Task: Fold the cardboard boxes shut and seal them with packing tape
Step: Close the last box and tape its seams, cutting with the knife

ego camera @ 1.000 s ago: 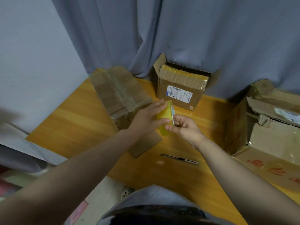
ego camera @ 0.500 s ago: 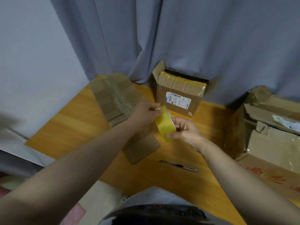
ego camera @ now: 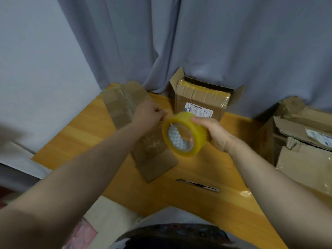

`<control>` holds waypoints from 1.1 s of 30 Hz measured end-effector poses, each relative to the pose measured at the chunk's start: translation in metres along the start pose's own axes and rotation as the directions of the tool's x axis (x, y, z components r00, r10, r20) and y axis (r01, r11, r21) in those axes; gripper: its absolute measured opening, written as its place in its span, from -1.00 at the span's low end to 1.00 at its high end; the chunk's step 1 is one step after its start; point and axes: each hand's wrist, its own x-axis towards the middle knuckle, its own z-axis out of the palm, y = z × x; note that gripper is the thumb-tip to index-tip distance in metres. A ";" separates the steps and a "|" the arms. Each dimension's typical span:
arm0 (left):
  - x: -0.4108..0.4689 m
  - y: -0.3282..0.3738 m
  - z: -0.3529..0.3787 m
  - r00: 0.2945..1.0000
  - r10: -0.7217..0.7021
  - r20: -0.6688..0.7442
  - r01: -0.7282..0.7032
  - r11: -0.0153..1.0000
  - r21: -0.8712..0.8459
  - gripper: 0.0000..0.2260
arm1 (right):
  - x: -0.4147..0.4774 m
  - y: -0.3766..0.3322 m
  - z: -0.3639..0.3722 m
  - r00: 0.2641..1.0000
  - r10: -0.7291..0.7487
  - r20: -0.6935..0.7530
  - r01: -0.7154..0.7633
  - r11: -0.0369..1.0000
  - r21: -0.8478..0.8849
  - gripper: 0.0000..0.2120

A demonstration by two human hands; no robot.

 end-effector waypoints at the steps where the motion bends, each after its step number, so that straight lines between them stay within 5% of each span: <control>1: 0.001 -0.001 -0.005 0.999 -0.046 -0.013 0.045 0.996 -0.081 -0.65 | 0.001 -0.007 -0.002 1.000 -0.007 0.005 0.008 1.000 -0.015 -0.59; 6: 0.001 -0.025 -0.036 0.953 -0.285 -0.108 0.240 0.920 -0.311 -0.69 | 0.007 -0.031 -0.017 0.998 0.019 0.056 -0.005 0.972 -0.236 -0.57; 12: -0.032 -0.065 -0.062 0.830 -0.500 -0.248 0.306 0.780 -0.546 -0.70 | 0.028 -0.050 -0.040 0.999 0.030 -0.020 -0.035 0.928 -0.372 -0.25; 17: -0.062 -0.078 -0.046 0.723 -0.663 -0.194 0.359 0.600 -0.715 -0.70 | 0.052 -0.081 -0.015 0.998 -0.041 0.044 0.058 0.865 -0.499 -0.58; 22: -0.081 -0.095 -0.034 0.660 -0.732 -0.169 0.390 0.526 -0.756 -0.68 | 0.074 -0.091 0.009 0.992 -0.050 0.114 0.113 0.740 -0.663 -0.54; 26: -0.085 -0.106 -0.025 0.610 -0.775 -0.166 0.422 0.495 -0.760 -0.69 | 0.081 -0.101 0.026 0.986 -0.060 0.158 0.165 0.544 -0.823 -0.50; 33: -0.080 -0.114 -0.020 0.574 -0.806 -0.144 0.450 0.458 -0.767 -0.73 | 0.088 -0.121 0.053 0.976 -0.025 0.217 0.213 0.333 -0.919 -0.45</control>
